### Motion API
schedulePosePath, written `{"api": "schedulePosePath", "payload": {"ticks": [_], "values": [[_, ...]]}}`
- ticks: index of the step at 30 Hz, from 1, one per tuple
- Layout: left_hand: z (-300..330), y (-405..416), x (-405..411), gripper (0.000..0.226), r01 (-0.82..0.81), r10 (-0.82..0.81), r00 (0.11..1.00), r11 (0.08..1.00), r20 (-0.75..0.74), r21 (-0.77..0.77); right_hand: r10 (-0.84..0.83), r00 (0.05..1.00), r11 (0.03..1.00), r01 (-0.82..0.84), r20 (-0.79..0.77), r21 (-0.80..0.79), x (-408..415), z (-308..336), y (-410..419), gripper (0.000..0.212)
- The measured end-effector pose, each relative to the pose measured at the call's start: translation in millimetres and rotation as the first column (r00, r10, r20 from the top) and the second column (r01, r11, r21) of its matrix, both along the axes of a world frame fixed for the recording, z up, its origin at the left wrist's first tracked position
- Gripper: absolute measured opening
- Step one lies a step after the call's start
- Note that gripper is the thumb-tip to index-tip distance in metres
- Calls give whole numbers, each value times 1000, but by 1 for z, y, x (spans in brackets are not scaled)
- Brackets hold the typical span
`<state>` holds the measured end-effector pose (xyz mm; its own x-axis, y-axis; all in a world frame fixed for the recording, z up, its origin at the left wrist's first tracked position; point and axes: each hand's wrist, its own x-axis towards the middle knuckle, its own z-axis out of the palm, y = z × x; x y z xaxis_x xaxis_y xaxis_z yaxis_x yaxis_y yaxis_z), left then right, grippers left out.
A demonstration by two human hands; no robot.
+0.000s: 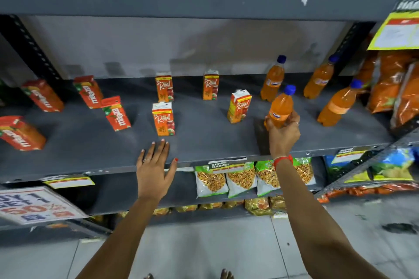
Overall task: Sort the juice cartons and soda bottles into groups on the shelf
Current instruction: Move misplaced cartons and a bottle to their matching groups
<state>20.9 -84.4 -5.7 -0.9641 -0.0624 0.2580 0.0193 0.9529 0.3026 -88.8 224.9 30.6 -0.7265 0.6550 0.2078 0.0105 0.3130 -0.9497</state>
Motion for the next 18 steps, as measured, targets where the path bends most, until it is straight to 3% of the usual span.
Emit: {"api": "schedulePosePath", "payload": {"ticks": [3,8,13,15,18], "values": [[-1,4,-1,55,-23,23,999,1000,-23,-1,2,1000,1000,-2,-22,-4,-9,-1,15,54],[-2,5,0,63,-43,43,999,999,-2,-4,5,999,1000,-6,-34,-28,-20,-2,23,51],[-1,5,0,68,-49,49,999,999,11,10,-7,1000,998,6,-24,-58,-19,3,19,73],[-1,5,1,68,-48,48,999,999,14,19,-69,993,998,69,-92,-5,-12,8,11,88],[-1,5,1,68,-54,53,998,998,16,31,-50,953,984,98,-298,148,-1,9,-13,71]]}}
